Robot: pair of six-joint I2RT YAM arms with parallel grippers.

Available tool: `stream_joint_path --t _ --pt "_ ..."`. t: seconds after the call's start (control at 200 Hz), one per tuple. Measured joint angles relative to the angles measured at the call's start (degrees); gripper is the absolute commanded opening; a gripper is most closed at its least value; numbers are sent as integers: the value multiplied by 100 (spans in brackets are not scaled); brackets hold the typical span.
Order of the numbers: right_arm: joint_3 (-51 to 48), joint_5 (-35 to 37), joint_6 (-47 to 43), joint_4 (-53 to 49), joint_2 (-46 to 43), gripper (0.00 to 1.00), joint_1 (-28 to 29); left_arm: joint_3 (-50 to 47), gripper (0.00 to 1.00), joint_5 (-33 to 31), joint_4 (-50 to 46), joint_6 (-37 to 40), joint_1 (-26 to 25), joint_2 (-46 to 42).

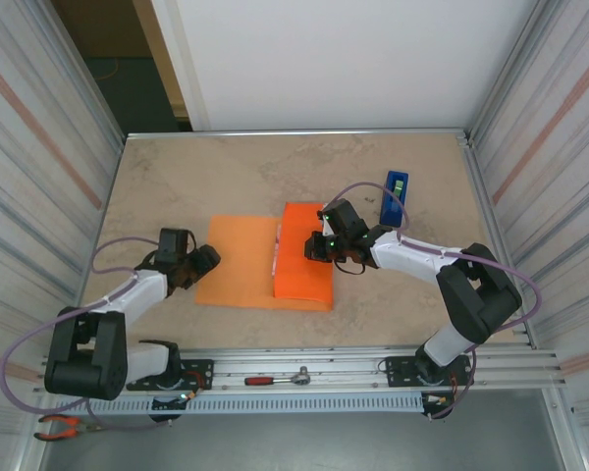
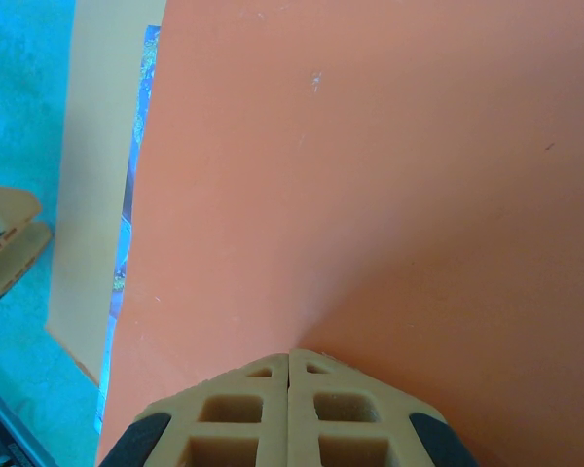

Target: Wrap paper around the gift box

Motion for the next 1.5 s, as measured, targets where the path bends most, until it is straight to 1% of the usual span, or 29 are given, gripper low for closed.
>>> stream_joint_path --t 0.155,0.256,0.381,0.491,0.611,0.777,0.897,1.032,1.323,1.498 --pt "0 0 0 0 0 0 0 11 68 28 24 94 -7 57" --pt "0 0 0 2 0 0 0 111 68 15 -44 275 -96 181" --pt "0 0 0 2 0 0 2 321 68 -31 -33 459 -315 494" --pt "2 0 0 0 0 0 7 442 68 -28 282 511 -557 723" --pt "2 2 0 0 0 0 7 538 70 168 688 597 -745 962" --pt "2 0 0 0 0 0 7 772 71 691 973 920 -861 1224" --pt "2 0 0 0 0 0 17 1108 71 1010 1097 1237 -796 1392" --pt "0 4 0 2 0 0 28 1440 71 1329 1241 1550 -610 1648" --pt "0 17 0 15 2 0 35 1508 72 1740 1366 1829 -197 1871" --pt "-4 24 2 55 7 0 44 1558 72 1930 1513 1954 -164 2013"
